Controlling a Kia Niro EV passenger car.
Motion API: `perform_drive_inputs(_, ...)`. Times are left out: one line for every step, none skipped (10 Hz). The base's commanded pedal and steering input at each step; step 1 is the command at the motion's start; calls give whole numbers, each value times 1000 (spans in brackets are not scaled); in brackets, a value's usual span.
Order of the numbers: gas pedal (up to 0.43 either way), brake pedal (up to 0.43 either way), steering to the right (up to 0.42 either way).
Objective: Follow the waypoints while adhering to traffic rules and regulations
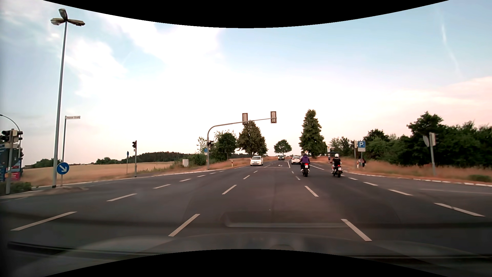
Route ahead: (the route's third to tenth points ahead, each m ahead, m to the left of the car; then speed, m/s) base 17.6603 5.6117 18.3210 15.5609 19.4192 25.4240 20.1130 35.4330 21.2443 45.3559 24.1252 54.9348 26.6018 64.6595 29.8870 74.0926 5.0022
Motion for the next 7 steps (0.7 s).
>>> perform_drive_inputs(370, 0, -78)
perform_drive_inputs(350, 0, -96)
perform_drive_inputs(299, 0, -117)
perform_drive_inputs(287, 0, -138)
perform_drive_inputs(287, 0, -158)
perform_drive_inputs(260, 0, -180)
perform_drive_inputs(240, 0, -201)
